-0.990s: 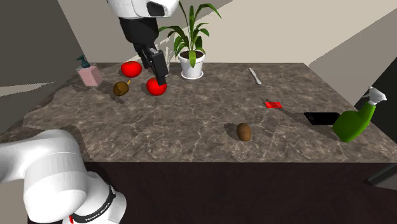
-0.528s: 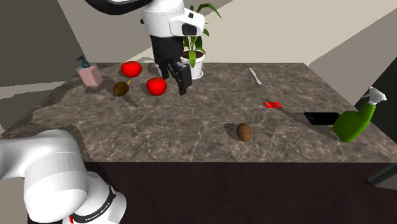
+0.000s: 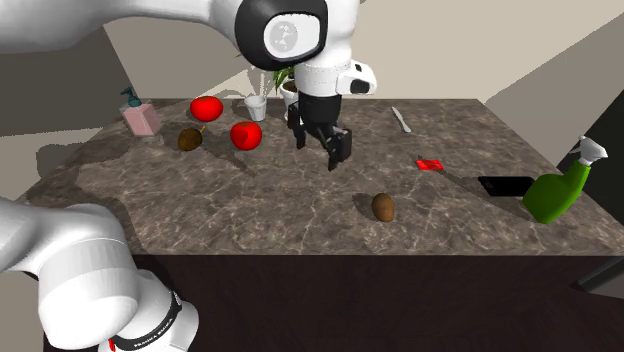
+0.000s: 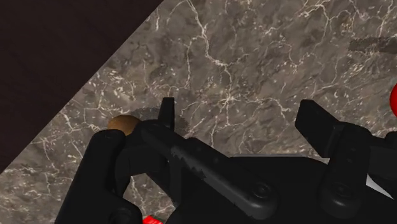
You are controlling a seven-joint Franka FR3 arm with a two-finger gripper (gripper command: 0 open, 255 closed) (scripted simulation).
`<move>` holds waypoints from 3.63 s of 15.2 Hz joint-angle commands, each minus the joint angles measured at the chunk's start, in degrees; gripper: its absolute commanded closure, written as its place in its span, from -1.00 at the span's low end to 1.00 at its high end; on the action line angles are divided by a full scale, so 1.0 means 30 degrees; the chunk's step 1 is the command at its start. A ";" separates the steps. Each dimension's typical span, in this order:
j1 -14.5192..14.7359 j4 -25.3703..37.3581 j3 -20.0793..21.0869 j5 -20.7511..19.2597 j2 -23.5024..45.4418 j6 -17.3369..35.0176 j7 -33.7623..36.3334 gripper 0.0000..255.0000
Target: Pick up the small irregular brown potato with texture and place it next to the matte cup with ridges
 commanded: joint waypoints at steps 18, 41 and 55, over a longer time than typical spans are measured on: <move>-0.0494 0.9359 -0.1256 0.0834 1.4480 0.2694 -0.7561 -1.00; -0.0720 0.9569 -0.1062 0.1056 1.6498 0.4311 -0.8176 1.00; -0.0652 1.0692 -0.1192 0.0782 1.5463 0.2179 -0.8037 1.00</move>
